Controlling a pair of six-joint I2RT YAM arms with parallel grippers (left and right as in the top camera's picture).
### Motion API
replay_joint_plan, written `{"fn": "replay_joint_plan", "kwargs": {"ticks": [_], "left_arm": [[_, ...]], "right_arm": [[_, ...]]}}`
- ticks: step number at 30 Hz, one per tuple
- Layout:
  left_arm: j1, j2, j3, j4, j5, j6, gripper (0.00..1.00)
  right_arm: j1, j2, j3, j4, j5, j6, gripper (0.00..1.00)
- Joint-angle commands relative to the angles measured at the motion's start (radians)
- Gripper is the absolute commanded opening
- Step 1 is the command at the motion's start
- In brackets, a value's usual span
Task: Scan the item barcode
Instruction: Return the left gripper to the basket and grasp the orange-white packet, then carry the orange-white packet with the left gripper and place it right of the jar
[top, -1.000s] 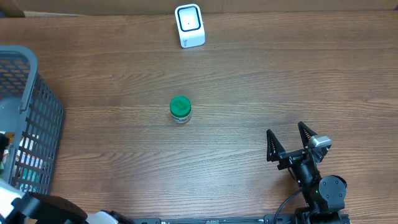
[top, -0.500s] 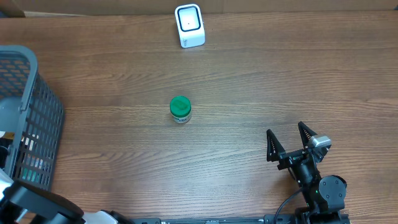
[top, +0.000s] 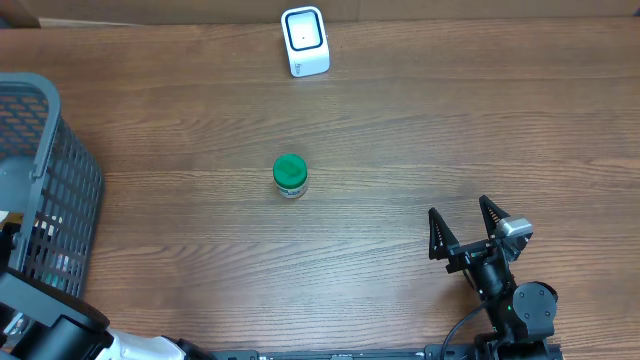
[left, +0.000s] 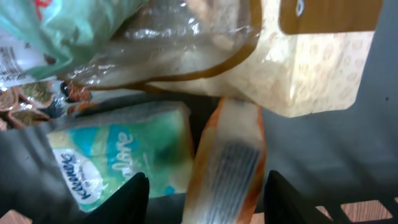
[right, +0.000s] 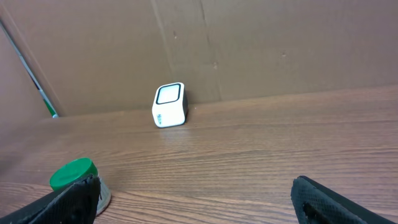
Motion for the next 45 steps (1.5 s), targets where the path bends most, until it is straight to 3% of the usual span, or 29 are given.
{"fn": "replay_joint_plan", "kwargs": {"ticks": [1, 18, 23, 27, 34, 41, 45], "left_arm": [[-0.033, 0.006, -0.007, 0.016, 0.002, 0.023, 0.43], [-0.082, 0.006, -0.019, 0.019, -0.051, 0.03, 0.41], [-0.082, 0.006, -0.019, 0.019, -0.052, 0.03, 0.31], [-0.082, 0.01, -0.019, 0.018, -0.055, 0.03, 0.35], [-0.082, 0.037, -0.028, 0.013, -0.056, 0.03, 0.33], [-0.081, 0.062, -0.022, 0.009, -0.055, 0.03, 0.04], [-0.081, 0.057, 0.008, -0.025, -0.054, 0.029, 0.04]], "right_arm": [[-0.006, -0.01, -0.011, 0.004, 0.01, 0.003, 1.0], [-0.006, -0.01, -0.011, 0.004, 0.01, 0.003, 1.0], [-0.006, -0.01, -0.011, 0.004, 0.01, 0.003, 1.0], [-0.006, -0.01, -0.011, 0.004, 0.01, 0.003, 1.0], [-0.006, -0.01, -0.011, 0.004, 0.01, 0.003, 1.0], [-0.006, -0.01, -0.011, 0.004, 0.01, 0.003, 1.0], [-0.006, -0.01, -0.011, 0.004, 0.01, 0.003, 1.0]]}}
